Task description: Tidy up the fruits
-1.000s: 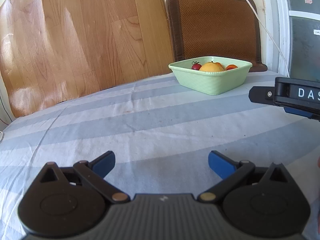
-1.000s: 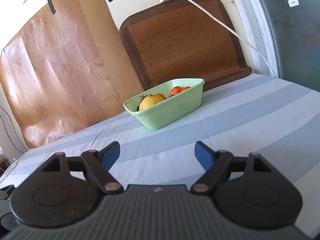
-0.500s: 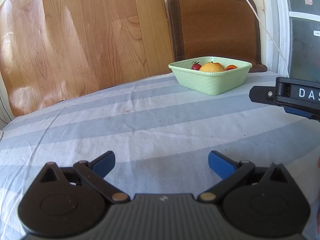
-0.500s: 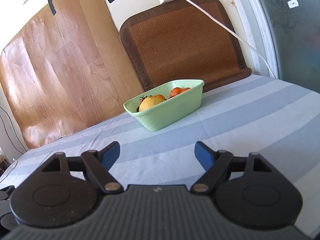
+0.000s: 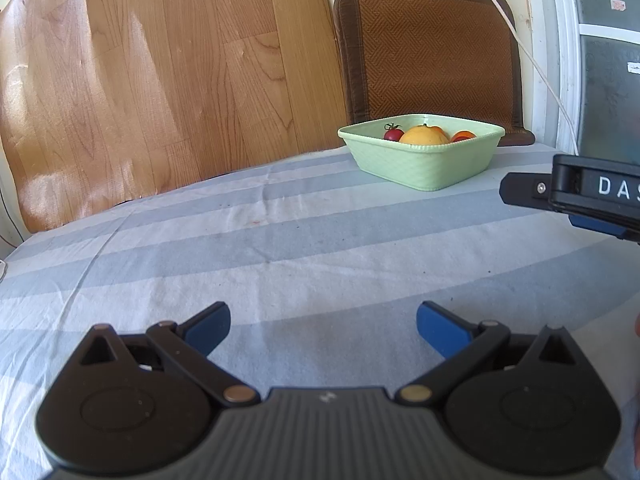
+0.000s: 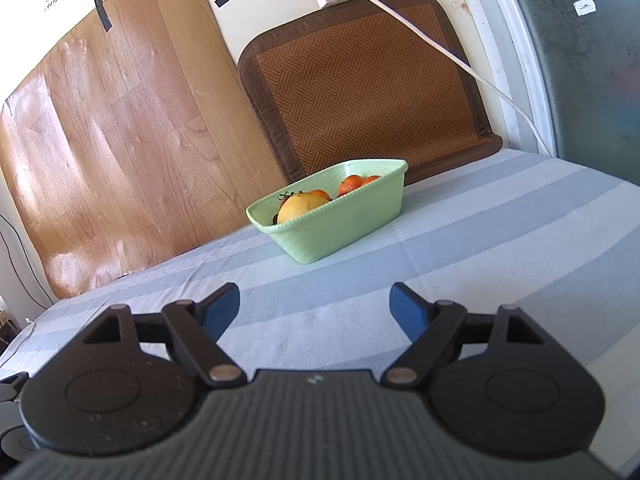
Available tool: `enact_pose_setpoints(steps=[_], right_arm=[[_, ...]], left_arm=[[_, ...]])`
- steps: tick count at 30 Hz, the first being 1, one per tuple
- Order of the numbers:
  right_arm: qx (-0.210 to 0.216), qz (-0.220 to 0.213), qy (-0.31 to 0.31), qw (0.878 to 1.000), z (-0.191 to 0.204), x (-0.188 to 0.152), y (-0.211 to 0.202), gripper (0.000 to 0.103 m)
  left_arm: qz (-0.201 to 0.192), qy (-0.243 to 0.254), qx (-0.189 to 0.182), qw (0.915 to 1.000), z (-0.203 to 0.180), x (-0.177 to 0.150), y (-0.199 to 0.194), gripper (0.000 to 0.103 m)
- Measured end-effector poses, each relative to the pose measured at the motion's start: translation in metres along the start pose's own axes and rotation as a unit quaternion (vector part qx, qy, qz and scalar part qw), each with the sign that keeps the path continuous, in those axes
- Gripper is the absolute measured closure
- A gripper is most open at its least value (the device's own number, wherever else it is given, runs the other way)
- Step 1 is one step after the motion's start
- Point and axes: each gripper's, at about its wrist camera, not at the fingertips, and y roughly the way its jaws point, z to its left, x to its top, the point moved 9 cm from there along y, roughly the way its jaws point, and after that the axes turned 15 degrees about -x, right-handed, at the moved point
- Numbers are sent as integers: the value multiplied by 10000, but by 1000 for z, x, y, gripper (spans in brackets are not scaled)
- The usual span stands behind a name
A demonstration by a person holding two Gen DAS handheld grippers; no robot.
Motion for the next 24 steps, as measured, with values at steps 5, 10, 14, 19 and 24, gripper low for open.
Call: enact_pose_setpoints(steps=[5, 10, 14, 19, 24], right_arm=[[2, 2, 6, 10000, 0, 0, 0, 19], [1, -6, 21, 10000, 0, 1, 0, 19], [-2, -12, 26, 10000, -1, 1, 0, 18], [-2, -16, 31, 10000, -1, 1, 0, 17], [-8, -30, 93, 10000, -1, 1, -2, 15]], left_arm=[[0, 1, -4, 10000, 1, 0, 0, 0], [-36, 14, 8, 10000, -1, 0, -1, 0], [-48, 24, 20, 10000, -2, 0, -1, 0], [-40, -10, 8, 10000, -1, 0, -1, 0], [-25, -59, 18, 10000, 0, 0, 0, 0]])
